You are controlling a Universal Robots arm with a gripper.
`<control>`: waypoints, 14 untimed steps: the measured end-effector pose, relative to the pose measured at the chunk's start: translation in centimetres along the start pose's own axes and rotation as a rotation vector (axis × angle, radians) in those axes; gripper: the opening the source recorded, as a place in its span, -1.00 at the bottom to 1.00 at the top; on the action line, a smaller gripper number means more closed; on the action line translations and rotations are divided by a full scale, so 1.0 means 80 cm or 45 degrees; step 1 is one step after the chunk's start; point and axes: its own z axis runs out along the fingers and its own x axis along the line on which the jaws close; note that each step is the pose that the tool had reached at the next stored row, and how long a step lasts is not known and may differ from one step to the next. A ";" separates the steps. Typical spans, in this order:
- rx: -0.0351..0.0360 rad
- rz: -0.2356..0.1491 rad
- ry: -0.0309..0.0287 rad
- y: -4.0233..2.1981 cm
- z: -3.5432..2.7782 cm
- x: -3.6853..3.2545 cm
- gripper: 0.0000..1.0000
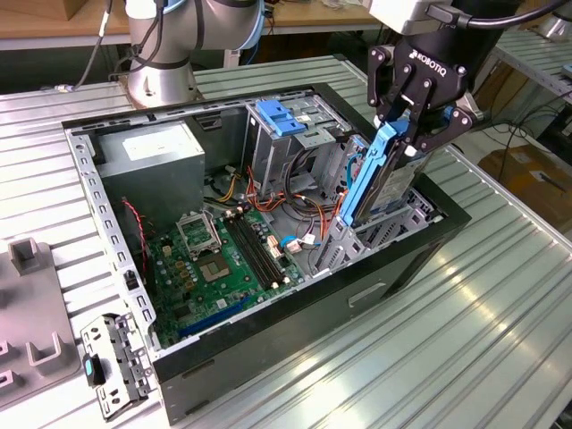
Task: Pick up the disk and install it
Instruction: 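Insert the disk into the insertion slot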
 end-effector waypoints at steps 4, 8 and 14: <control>0.0000 0.000 -0.0001 0.0000 0.0010 0.0000 -0.25; 0.0000 0.000 0.0000 0.0001 0.0029 -0.0001 -0.25; -0.0001 0.000 0.0001 0.0001 0.0045 -0.0001 -0.25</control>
